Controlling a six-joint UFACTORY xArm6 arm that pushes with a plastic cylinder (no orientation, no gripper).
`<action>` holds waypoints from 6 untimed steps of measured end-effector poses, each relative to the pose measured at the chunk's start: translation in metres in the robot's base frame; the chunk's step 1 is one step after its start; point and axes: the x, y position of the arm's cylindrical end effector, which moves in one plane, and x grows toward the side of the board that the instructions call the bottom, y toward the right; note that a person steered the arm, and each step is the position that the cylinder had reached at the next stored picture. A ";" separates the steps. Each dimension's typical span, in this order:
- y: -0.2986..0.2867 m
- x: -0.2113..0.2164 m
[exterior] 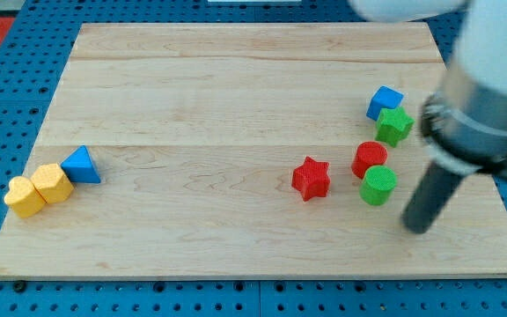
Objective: Keep arm parallel right to red circle
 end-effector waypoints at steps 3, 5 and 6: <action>0.041 -0.058; 0.005 -0.060; 0.005 -0.071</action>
